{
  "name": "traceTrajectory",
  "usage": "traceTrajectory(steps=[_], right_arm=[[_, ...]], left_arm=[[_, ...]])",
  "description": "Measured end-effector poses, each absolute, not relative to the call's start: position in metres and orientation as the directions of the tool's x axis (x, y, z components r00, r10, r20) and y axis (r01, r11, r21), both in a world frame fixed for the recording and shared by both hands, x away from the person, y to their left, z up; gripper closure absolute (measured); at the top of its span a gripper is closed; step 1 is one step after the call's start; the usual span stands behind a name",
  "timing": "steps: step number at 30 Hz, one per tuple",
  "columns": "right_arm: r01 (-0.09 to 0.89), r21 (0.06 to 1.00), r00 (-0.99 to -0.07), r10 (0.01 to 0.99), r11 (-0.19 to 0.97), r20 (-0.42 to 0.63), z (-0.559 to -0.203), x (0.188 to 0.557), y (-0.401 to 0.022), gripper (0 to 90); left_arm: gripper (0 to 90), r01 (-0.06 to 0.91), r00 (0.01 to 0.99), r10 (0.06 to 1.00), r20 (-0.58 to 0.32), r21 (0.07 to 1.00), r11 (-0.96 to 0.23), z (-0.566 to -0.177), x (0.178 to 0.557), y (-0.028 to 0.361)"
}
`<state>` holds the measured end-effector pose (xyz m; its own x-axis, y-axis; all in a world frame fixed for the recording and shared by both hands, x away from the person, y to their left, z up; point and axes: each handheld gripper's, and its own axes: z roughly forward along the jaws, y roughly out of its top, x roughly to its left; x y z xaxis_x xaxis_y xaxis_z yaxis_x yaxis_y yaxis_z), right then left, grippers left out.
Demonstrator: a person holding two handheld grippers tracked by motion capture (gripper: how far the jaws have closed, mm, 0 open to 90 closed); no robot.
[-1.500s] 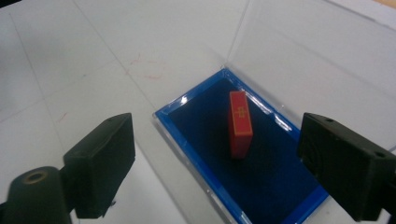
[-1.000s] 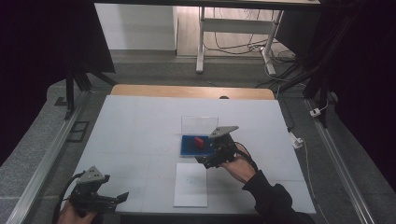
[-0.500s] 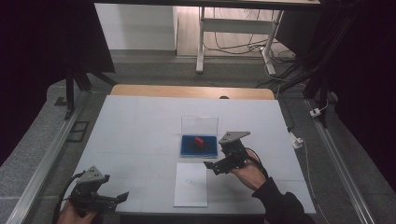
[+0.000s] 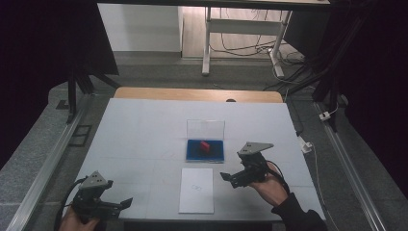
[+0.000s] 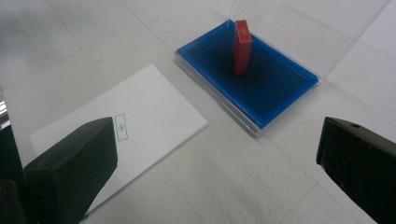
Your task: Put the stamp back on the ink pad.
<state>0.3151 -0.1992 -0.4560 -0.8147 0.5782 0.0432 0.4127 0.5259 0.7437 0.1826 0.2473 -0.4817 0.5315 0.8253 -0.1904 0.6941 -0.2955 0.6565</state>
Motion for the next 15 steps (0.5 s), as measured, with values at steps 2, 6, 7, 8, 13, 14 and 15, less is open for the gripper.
traceTrajectory(steps=[2, 6, 7, 8, 13, 14, 15], right_arm=[[0.415, 0.743, -0.812, 0.582, 0.525, 0.042, -0.455, 0.312, -0.204, 0.0], [0.431, 0.742, -0.799, 0.599, 0.514, 0.050, -0.455, 0.304, -0.216, 0.0], [0.432, 0.744, -0.797, 0.602, 0.510, 0.050, -0.455, 0.302, -0.218, 0.0], [0.435, 0.744, -0.792, 0.608, 0.507, 0.049, -0.454, 0.300, -0.222, 0.0], [0.452, 0.752, -0.770, 0.636, 0.480, 0.056, -0.453, 0.291, -0.237, 0.0], [0.455, 0.751, -0.764, 0.643, 0.478, 0.054, -0.452, 0.290, -0.241, 0.0], [0.461, 0.752, -0.759, 0.649, 0.471, 0.059, -0.452, 0.288, -0.244, 0.0]], left_arm=[[4.2, 0.695, 0.531, 0.826, -0.191, 0.656, -0.295, -0.482, 0.183, 0.247], [4.2, 0.695, 0.531, 0.826, -0.191, 0.656, -0.295, -0.482, 0.183, 0.247], [4.1, 0.695, 0.531, 0.826, -0.191, 0.656, -0.294, -0.482, 0.183, 0.247], [4.1, 0.694, 0.530, 0.826, -0.191, 0.657, -0.294, -0.482, 0.183, 0.247], [4.1, 0.695, 0.530, 0.826, -0.192, 0.656, -0.293, -0.482, 0.183, 0.247], [4.1, 0.695, 0.530, 0.826, -0.192, 0.656, -0.293, -0.482, 0.183, 0.247], [4.1, 0.696, 0.530, 0.826, -0.193, 0.656, -0.293, -0.482, 0.183, 0.248]])
